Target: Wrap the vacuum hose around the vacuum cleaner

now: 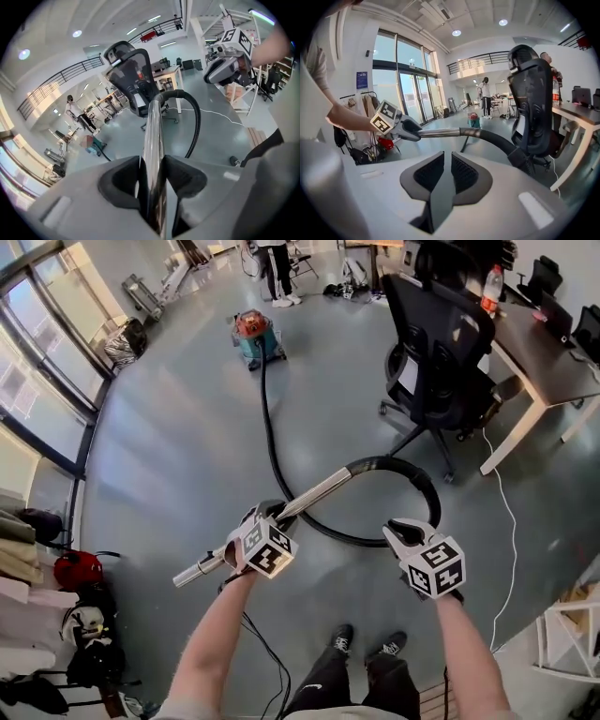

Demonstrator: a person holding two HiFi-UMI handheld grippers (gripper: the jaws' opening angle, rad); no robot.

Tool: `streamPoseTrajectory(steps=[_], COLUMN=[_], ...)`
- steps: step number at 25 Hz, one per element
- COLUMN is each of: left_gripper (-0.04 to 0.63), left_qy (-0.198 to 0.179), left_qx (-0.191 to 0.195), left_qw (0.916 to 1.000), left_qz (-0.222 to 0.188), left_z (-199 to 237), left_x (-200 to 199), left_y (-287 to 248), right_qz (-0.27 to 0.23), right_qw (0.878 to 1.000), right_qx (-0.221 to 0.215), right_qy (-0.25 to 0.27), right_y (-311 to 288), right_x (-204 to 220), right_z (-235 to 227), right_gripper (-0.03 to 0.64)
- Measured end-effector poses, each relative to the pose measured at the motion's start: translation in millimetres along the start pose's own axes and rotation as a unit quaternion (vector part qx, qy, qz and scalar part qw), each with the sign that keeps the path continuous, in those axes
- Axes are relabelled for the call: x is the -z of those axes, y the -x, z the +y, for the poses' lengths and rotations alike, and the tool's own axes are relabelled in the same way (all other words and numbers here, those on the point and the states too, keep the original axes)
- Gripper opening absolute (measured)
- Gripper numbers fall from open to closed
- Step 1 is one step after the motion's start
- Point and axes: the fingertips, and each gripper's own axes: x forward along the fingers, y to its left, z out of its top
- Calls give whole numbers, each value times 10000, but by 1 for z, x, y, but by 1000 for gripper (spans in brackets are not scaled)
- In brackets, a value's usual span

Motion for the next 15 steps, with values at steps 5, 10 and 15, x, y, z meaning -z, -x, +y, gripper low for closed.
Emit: streamPoseTrajectory(steps=[5, 10, 15], left_gripper=[172, 172, 172], left_qy=[493, 694, 708], left_qx=[-262, -451, -604], left_qw=[9984, 9966, 9956], left_qz=[-113, -42, 127], left_z=[15, 20, 16], left_x=[22, 49, 59], left_y=[80, 129, 148], right_qz=[-42, 13, 279], right_qw=[9995, 9985, 9948], right_qx=[-301, -542, -903], right_qy=[102, 22, -386], right_y=[-27, -54, -88], right_x=[-66, -101, -107], right_z=[65, 106, 133], right_gripper=[95, 149, 241])
